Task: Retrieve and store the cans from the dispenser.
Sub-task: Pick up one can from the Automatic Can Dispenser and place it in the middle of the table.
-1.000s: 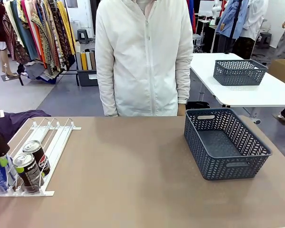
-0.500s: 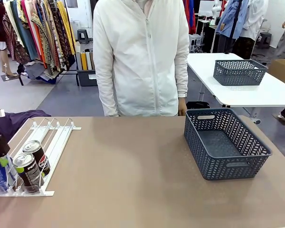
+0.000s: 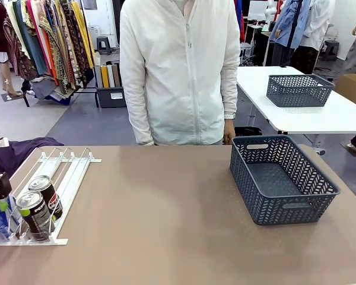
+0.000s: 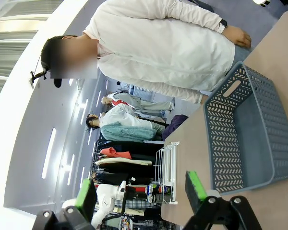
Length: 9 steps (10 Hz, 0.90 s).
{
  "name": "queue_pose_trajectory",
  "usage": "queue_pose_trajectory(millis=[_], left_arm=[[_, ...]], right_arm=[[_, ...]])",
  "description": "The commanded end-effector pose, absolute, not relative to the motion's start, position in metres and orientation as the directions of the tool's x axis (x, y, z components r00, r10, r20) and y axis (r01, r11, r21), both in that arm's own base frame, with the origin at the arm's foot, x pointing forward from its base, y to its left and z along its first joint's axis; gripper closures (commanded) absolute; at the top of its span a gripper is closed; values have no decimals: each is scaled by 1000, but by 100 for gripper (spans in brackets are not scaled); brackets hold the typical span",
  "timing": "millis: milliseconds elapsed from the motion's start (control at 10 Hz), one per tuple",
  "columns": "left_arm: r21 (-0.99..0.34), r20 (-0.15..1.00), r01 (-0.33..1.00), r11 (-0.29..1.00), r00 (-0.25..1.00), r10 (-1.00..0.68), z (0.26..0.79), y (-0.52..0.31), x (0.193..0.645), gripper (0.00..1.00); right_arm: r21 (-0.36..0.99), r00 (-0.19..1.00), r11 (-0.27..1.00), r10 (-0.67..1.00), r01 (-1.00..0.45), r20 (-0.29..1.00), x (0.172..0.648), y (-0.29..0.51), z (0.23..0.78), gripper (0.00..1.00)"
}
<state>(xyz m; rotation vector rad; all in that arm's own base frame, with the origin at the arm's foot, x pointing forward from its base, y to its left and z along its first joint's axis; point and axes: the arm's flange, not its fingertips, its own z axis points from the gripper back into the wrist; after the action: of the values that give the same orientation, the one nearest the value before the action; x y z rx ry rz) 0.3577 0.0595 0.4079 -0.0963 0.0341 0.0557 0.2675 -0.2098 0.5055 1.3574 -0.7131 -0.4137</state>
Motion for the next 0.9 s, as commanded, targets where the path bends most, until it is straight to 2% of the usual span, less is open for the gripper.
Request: queue_pose_trajectory(millis=[0,200,600,800], left_arm=[[-110,-21,-67,992,998,65,384,54,325,100],[-109,19,-73,991,997,75,400,54,323,100],[-135,177,54,989,984,-30,525,52,292,100],[-137,261,84,987,964,-46,567,51,276,100]], right_arm=[[972,712,177,-662,-154,233,271,-209,509,0],[972,712,177,-662,-154,233,271,-209,509,0],[972,712,177,-662,-154,233,271,-209,509,0],[972,712,177,-662,-154,233,271,-209,509,0]])
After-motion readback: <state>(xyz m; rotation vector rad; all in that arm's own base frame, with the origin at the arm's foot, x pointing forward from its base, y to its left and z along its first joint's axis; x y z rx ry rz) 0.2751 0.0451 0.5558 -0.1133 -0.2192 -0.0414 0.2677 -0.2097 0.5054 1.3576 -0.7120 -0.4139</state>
